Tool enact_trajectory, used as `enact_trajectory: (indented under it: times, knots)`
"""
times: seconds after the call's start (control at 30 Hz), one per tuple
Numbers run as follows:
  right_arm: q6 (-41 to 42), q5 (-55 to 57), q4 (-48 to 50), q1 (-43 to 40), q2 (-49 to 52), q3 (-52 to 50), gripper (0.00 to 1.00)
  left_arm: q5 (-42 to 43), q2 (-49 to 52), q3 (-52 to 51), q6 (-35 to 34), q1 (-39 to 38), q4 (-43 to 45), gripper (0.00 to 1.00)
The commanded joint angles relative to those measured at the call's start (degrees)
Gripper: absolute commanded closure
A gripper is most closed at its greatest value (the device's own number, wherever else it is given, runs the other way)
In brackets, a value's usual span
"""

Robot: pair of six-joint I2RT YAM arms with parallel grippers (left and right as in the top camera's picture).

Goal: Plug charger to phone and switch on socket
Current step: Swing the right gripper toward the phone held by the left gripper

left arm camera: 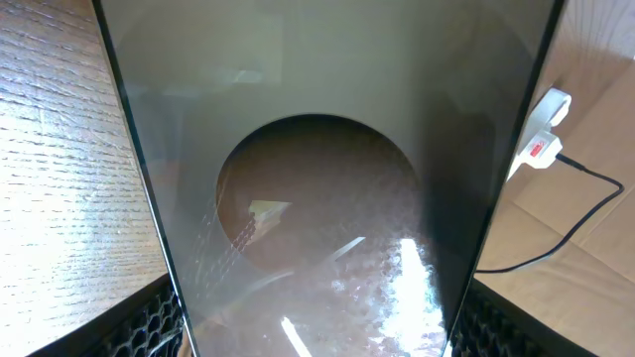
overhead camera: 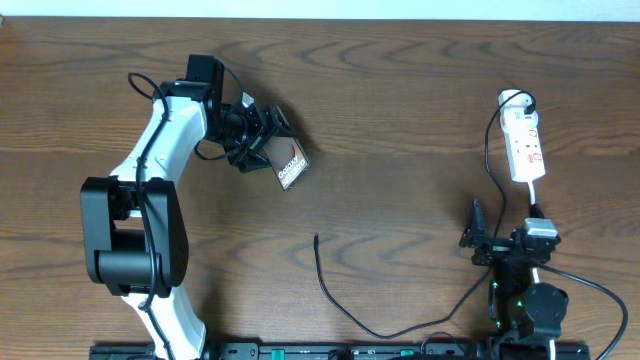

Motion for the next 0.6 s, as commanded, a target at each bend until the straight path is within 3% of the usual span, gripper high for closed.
enact_trajectory:
  times: [0.0, 0.1, 0.23, 0.33, 0.57]
  knots:
    - [2.6, -5.9, 6.2, 0.0, -0.3, -0.1, 0.01, 1.4, -1.8, 1.2, 0.6, 0.1, 0.2, 0.93]
    - [7.5, -12.2, 8.0, 0.0, -0.2, 2.5, 0.01, 1.8, -1.8, 1.2, -0.6, 0.1, 0.4, 0.93]
    - [14.8, -17.5, -2.5, 0.0, 5.5, 13.7, 0.01, 6.3, -1.8, 1.2, -0.8, 0.1, 2.6, 0.93]
    - [14.7, -21.5, -8.1, 0.0, 14.0, 22.9, 0.01, 6.2, -1.8, 1.2, -3.2, 0.1, 3.0, 0.93]
    - [14.6, -38.6, -23.7, 0.3, 44.8, 47.8, 0.01, 5.8, -1.8, 1.2, -6.1, 0.1, 3.1, 0.93]
